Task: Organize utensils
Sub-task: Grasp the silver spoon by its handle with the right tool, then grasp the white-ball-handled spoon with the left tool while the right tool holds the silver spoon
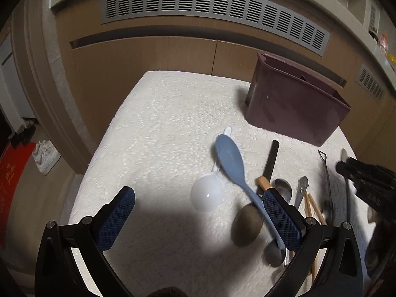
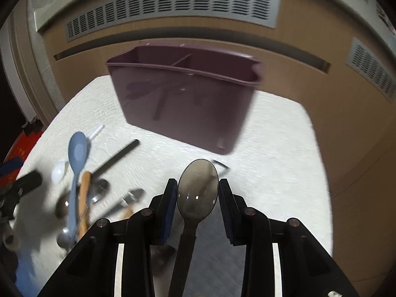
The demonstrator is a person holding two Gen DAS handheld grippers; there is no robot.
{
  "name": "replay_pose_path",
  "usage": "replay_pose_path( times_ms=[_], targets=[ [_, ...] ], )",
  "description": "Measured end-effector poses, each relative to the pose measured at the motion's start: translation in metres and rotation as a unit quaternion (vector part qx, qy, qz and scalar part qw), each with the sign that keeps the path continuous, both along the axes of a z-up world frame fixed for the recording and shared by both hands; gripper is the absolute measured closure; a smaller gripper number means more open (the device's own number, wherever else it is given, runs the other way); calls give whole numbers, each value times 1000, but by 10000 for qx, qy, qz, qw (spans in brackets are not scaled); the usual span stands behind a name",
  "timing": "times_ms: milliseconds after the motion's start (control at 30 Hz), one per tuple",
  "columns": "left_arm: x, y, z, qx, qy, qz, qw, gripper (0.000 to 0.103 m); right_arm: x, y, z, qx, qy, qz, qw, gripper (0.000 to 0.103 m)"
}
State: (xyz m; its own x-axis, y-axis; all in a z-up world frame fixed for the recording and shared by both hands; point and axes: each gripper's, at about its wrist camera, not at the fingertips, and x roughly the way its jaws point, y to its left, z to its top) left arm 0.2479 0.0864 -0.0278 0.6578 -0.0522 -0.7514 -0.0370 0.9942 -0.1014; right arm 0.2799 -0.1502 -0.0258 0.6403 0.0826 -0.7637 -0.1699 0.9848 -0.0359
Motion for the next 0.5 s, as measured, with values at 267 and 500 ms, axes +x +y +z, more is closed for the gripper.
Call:
replay_pose_path(
  times_ms=[267, 500],
  targets=[
    [18, -33, -4, -98, 308, -178, 9993, 5, -20, -37, -1, 219, -205, -155, 9994, 71],
    [11, -65, -11, -194, 598, -852, 9944, 41, -27, -52, -4, 453, -245, -105, 9986, 71]
  ],
)
